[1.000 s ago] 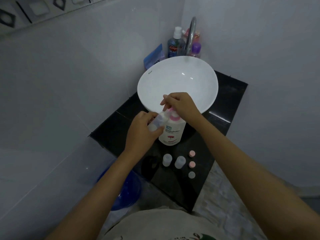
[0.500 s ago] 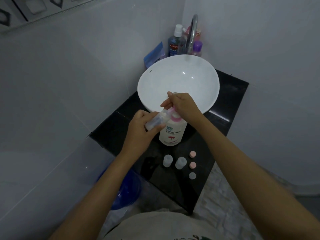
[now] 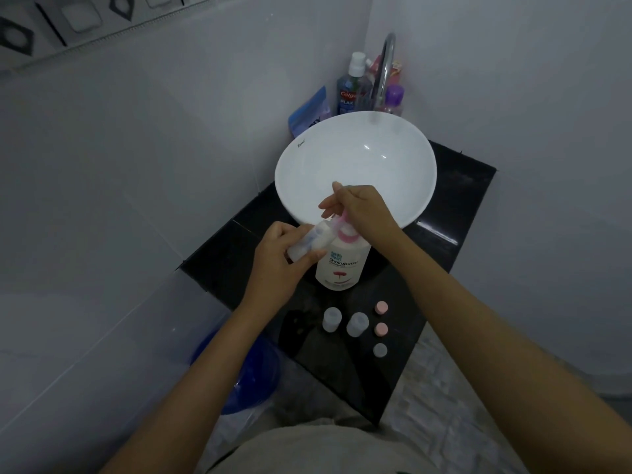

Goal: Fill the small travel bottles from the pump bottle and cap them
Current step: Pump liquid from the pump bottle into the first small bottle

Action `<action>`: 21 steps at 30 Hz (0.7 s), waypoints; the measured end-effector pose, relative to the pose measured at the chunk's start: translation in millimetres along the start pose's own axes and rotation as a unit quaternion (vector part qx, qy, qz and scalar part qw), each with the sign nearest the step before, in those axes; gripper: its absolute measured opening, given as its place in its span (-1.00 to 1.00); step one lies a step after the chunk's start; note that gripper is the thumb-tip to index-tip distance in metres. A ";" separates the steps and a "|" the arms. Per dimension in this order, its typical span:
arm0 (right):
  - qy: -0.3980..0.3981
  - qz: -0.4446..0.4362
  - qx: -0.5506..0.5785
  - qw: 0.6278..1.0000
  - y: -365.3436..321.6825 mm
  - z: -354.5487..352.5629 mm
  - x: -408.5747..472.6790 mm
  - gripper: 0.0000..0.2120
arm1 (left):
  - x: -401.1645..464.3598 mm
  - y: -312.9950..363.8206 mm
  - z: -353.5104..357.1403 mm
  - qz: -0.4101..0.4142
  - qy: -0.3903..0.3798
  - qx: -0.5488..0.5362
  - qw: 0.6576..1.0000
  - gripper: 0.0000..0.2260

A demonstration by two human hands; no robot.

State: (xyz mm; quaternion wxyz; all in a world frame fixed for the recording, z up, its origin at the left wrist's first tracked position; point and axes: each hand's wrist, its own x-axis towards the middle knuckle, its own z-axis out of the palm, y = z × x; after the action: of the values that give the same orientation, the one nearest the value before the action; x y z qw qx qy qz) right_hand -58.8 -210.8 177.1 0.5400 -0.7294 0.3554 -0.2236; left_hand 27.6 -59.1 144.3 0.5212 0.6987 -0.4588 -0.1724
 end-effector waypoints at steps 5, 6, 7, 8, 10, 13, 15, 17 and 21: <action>0.018 0.019 0.010 1.000 5.2 4.6 -1.6 -0.58 | -2.1 -2.9 3.3 0.000 0.007 -0.004 1.000 -0.62; 0.020 0.024 0.010 0.999 7.2 6.1 -1.9 -0.58 | -2.1 -3.8 3.7 -0.003 0.007 -0.002 1.000 -0.62; 0.020 0.031 0.010 0.999 9.5 7.5 -2.1 -0.58 | -1.8 -4.8 4.0 -0.007 0.007 -0.001 1.000 -0.62; 0.020 0.041 0.012 0.999 11.8 9.0 -2.9 -0.58 | -1.6 -5.6 4.1 -0.011 0.004 -0.001 1.000 -0.62; 0.017 0.052 0.017 0.998 14.7 11.4 -4.9 -0.58 | -1.7 -6.9 3.8 -0.018 -0.001 -0.002 1.000 -0.62; 0.010 0.035 0.017 0.999 7.8 7.0 -2.8 -0.58 | -1.2 -6.4 2.4 -0.021 -0.004 -0.011 1.000 -0.61; 0.004 0.020 0.021 1.000 1.4 2.4 -0.9 -0.58 | 0.6 -5.3 1.2 -0.024 -0.004 -0.022 0.999 -0.60; 0.011 0.023 0.035 0.999 0.1 2.4 -2.0 -0.58 | 1.7 -5.7 1.3 -0.023 -0.010 -0.031 0.999 -0.60; 0.046 0.033 0.040 0.998 7.4 9.5 -3.5 -0.58 | 0.6 -10.1 3.3 -0.030 -0.021 -0.036 0.999 -0.61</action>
State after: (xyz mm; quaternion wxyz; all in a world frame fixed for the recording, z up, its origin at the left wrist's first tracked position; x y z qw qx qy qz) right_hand -56.4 -203.4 167.3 0.5591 -0.6840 0.3944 -0.2530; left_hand 30.2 -61.1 134.2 0.5311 0.6891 -0.4416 -0.2189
